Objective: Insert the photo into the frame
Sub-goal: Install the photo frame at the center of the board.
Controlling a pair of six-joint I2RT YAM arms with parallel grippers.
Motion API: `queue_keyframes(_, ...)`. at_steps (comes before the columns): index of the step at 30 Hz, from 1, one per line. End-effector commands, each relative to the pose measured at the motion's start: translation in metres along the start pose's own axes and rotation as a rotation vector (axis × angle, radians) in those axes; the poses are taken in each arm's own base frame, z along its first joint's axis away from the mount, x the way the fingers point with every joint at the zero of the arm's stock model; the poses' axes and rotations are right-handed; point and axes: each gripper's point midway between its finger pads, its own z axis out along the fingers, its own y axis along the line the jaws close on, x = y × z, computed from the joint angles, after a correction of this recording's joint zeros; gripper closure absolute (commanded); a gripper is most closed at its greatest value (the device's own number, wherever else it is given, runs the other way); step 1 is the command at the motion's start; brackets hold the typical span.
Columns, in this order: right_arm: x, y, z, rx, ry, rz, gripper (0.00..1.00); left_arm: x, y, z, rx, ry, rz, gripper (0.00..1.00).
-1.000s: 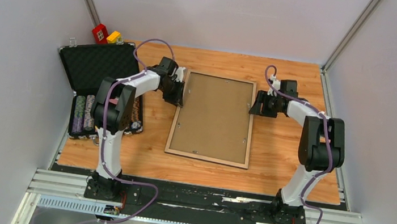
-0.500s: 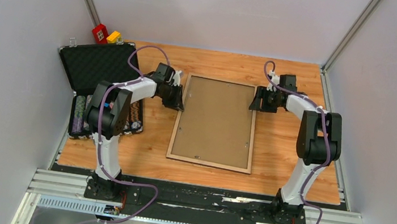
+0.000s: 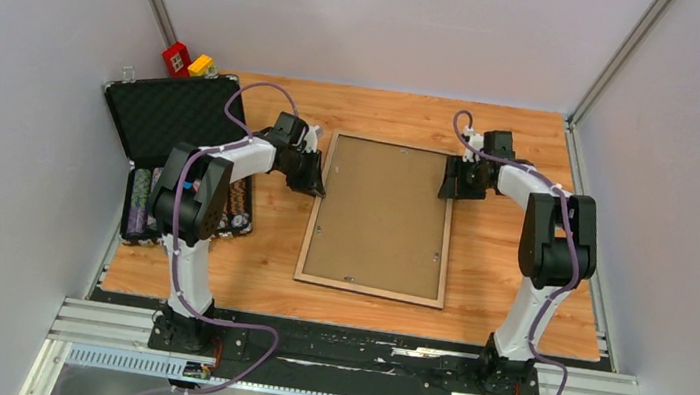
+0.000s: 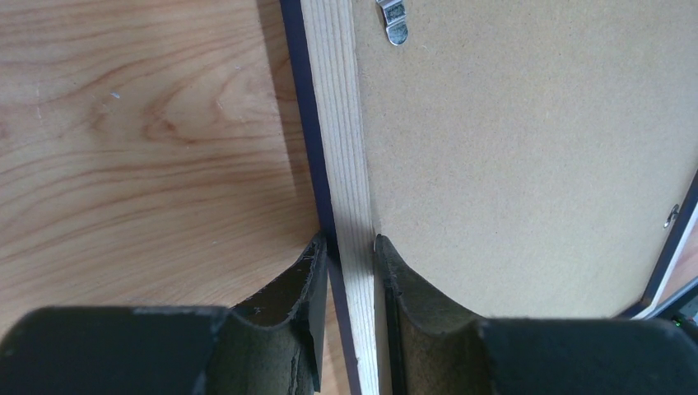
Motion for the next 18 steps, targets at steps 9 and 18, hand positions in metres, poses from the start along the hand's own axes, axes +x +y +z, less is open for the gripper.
queue_keyframes(9, -0.0148, -0.0067, 0.0047, 0.073, -0.014, -0.052, 0.51, 0.0118, -0.0175, -0.0055, 0.067, 0.038, -0.005, 1.0)
queue_keyframes(18, -0.0162, -0.0087, 0.0033, 0.081, -0.013, -0.079, 0.58, 0.0113, -0.0172, -0.0054, 0.066, 0.037, -0.001, 1.0)
